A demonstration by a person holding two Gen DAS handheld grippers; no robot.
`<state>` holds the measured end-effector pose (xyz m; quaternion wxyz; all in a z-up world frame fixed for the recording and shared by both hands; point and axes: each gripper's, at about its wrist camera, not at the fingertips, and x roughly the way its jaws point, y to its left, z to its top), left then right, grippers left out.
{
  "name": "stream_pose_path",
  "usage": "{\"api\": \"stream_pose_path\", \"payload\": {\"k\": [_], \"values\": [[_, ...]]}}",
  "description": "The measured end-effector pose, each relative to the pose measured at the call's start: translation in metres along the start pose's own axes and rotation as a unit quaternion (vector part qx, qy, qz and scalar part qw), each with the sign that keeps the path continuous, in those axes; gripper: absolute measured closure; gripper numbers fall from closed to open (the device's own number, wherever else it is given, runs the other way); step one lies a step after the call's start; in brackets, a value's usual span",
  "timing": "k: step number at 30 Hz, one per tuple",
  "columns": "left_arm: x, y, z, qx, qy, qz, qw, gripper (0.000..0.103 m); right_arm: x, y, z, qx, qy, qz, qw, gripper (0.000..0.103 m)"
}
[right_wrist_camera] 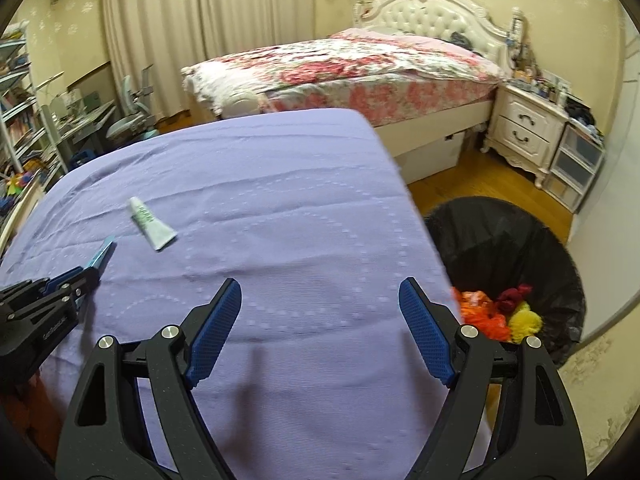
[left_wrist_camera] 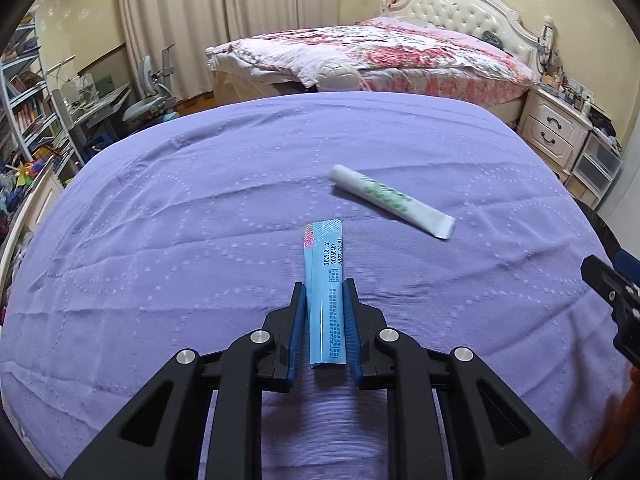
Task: Collect trash
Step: 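Hold the blue packet with the left gripper while the right gripper grasps the white toothpaste tube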
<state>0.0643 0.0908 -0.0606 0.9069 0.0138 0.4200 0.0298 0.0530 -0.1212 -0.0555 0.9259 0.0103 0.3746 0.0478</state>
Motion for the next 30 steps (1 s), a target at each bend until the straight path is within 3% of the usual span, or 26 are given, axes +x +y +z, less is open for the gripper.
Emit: {"api": "stream_pose_path", "payload": {"k": [11, 21, 25, 30], "values": [[0.005, 0.061, -0.001, -0.040, 0.005, 0.038, 0.9985, 0.083, 0.031, 0.086, 0.014, -0.087, 0.036, 0.057, 0.994, 0.024], [0.014, 0.090, 0.005, -0.056, 0.007, 0.036, 0.9977, 0.083, 0.064, 0.132, 0.033, -0.127, 0.068, 0.074, 0.987, 0.035], [0.016, 0.096, 0.008, -0.060, 0.007, 0.034, 0.9976, 0.083, 0.073, 0.142, 0.042, -0.130, 0.067, 0.074, 0.986, 0.042], [0.017, 0.099, 0.009, -0.062, 0.007, 0.030, 0.9976, 0.083, 0.077, 0.147, 0.047, -0.133, 0.065, 0.075, 0.986, 0.059]]}}
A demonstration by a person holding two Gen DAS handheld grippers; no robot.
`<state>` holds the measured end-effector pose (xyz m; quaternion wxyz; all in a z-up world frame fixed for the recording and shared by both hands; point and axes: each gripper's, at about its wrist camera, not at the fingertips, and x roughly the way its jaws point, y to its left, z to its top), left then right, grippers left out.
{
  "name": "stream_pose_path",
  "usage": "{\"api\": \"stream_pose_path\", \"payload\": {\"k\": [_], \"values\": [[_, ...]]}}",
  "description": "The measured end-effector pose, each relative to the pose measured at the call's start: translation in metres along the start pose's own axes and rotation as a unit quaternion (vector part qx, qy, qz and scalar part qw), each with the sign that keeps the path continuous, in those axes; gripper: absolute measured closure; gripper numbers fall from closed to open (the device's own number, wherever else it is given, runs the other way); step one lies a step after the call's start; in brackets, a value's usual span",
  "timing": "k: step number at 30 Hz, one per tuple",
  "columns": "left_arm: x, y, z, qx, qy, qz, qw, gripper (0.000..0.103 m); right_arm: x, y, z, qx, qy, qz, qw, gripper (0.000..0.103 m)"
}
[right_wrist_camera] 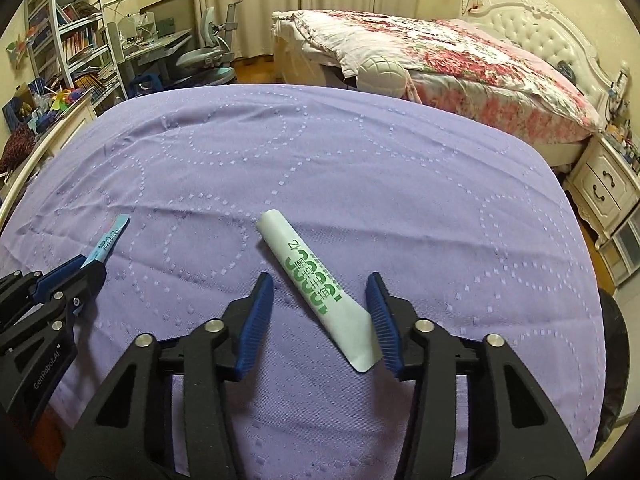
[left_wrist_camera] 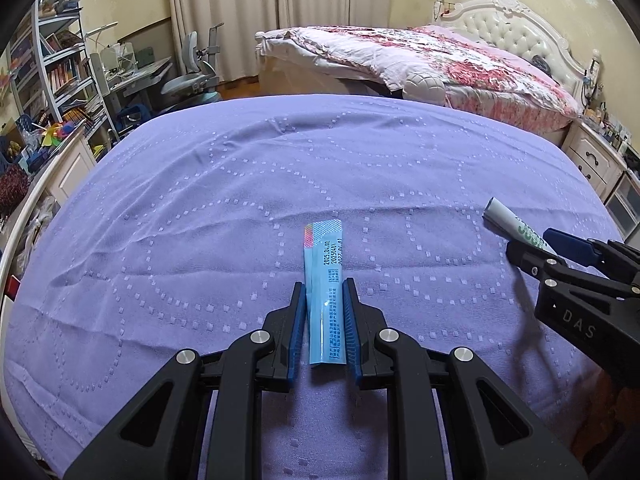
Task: Collect trash
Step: 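Hold the blue packet with the left gripper while the right gripper grasps the white toothpaste tube, then carry the blue packet and toothpaste tube over the black bin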
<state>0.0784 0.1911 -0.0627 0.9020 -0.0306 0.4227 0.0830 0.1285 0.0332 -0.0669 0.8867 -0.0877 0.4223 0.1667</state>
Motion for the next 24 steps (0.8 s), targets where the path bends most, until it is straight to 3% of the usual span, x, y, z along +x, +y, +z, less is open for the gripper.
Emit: {"api": "stream_pose_path", "payload": {"k": [5, 9, 24], "values": [[0.000, 0.001, 0.001, 0.000, 0.000, -0.002, 1.0000, 0.083, -0.003, 0.001, -0.002, -0.003, -0.002, 0.004, 1.000, 0.077], [-0.002, -0.001, 0.001, 0.002, -0.004, -0.004, 1.0000, 0.083, -0.007, -0.002, -0.007, -0.001, -0.003, 0.006, 1.000, 0.084], [-0.017, -0.033, -0.011, 0.019, -0.008, -0.039, 0.9990, 0.083, -0.039, -0.025, -0.044, 0.029, -0.006, 0.009, 1.000, 0.085]]}}
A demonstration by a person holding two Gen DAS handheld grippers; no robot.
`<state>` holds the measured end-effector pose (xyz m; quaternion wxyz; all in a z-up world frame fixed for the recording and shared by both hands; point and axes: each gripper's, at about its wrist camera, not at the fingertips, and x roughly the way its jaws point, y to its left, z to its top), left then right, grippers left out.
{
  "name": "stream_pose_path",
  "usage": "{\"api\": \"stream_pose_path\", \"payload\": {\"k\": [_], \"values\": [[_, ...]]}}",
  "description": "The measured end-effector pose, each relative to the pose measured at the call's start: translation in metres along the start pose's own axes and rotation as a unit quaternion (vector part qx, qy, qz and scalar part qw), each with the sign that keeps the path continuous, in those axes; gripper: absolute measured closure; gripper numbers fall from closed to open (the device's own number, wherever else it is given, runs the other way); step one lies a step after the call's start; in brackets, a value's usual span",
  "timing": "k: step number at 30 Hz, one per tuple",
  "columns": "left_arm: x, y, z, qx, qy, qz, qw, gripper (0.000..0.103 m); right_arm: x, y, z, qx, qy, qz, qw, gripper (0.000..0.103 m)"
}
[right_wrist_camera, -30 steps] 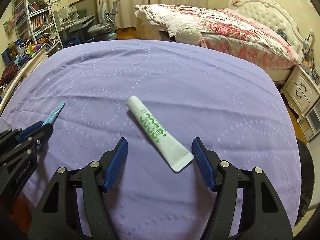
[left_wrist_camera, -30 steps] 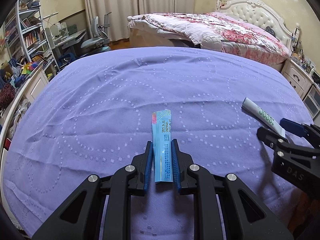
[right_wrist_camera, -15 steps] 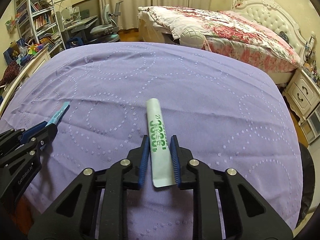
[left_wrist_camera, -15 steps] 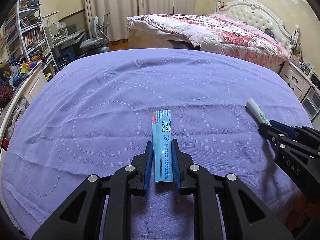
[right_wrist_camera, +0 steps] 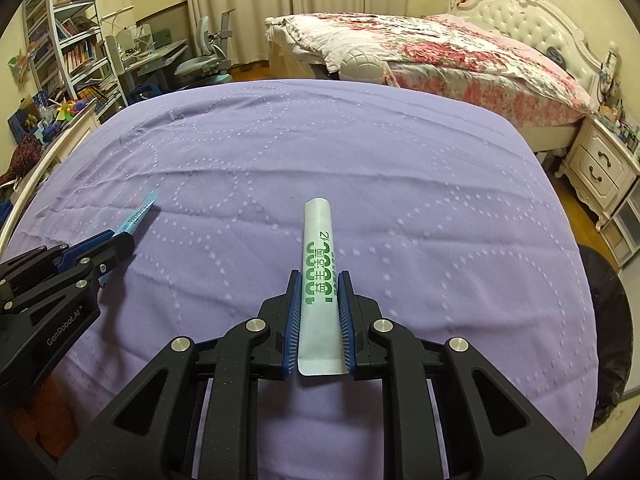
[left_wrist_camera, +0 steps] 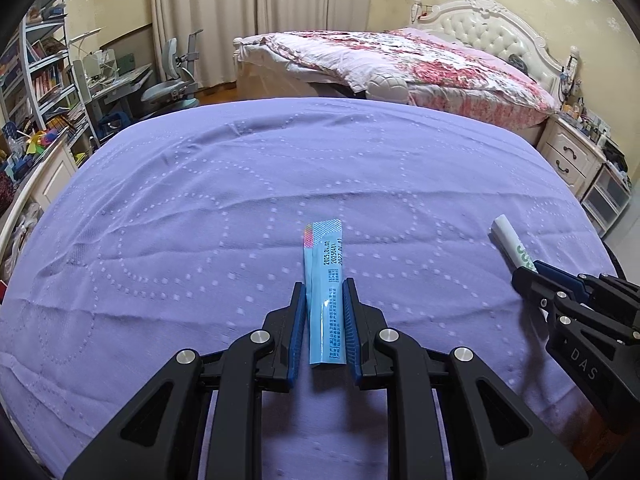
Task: Collect trash
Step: 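Carry the blue packet and toothpaste tube over the black bin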
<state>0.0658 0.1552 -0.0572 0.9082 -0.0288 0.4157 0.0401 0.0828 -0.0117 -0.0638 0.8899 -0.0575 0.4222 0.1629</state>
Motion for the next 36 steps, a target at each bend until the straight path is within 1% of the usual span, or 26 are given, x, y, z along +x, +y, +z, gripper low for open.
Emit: {"api": "stream_pose_path", "payload": {"k": [8, 21, 28, 36], "values": [[-0.004, -0.031, -0.006, 0.017, -0.001, -0.018, 0.9997, 0.083, -0.023, -0.030, -0.023, 0.036, -0.011, -0.018, 0.999, 0.085], [-0.012, -0.103, -0.010, 0.066, -0.010, -0.055, 0.9962, 0.083, -0.056, -0.084, -0.052, 0.086, -0.038, -0.070, 0.993, 0.085], [-0.014, -0.147, -0.010, 0.096, -0.016, -0.075, 0.9924, 0.083, -0.069, -0.120, -0.065, 0.123, -0.047, -0.089, 0.987, 0.085], [-0.017, -0.196, -0.008, 0.128, -0.023, -0.103, 0.9861, 0.083, -0.086, -0.165, -0.075, 0.164, -0.062, -0.124, 0.977, 0.085]]}}
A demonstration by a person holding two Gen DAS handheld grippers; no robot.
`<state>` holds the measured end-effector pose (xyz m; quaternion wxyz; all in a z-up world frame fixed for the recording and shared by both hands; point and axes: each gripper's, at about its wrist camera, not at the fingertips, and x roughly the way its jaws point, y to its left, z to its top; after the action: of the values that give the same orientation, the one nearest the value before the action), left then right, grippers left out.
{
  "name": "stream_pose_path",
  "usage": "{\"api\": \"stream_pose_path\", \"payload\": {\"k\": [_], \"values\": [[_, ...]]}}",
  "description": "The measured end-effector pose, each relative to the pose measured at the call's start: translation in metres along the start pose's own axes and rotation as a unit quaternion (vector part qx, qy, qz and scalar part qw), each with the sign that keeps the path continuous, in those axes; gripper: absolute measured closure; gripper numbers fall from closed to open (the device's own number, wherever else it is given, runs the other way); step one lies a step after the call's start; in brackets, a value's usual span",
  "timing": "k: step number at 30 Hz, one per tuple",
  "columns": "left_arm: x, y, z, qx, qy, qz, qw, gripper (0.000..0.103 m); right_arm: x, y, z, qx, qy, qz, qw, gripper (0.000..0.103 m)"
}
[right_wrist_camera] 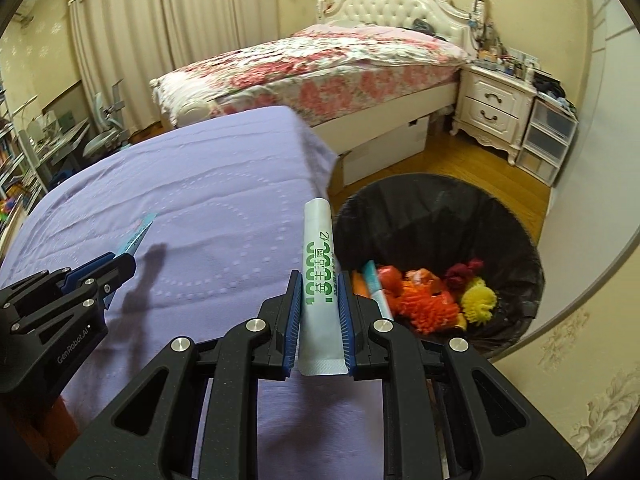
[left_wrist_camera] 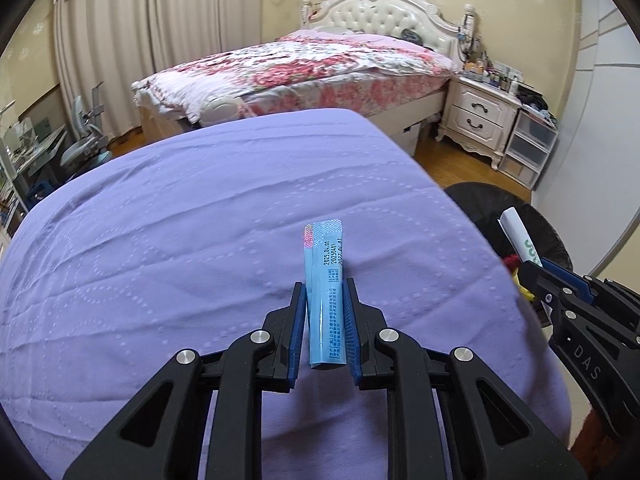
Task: Collect trash
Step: 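Carry the blue packet and toothpaste tube over the black bin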
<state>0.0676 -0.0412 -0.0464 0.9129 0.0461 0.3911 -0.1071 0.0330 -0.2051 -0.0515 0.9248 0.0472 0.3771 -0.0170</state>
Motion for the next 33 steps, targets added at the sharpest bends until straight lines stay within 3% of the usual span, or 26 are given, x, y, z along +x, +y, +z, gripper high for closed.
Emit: {"api": "stream_pose_path", "payload": {"k": [19, 33], "values": [[0.013, -0.091, 0.049, 0.057, -0.040, -0.055, 0.9961, 0.083, -0.007, -0.079, 0.028, 0.055, -0.044, -0.086, 0.994, 0.085], [0.036, -0.123, 0.077, 0.072, -0.054, -0.050, 0.9947, 0.083, 0.006, -0.108, 0.046, 0.080, -0.054, -0.119, 0.988, 0.085]]}}
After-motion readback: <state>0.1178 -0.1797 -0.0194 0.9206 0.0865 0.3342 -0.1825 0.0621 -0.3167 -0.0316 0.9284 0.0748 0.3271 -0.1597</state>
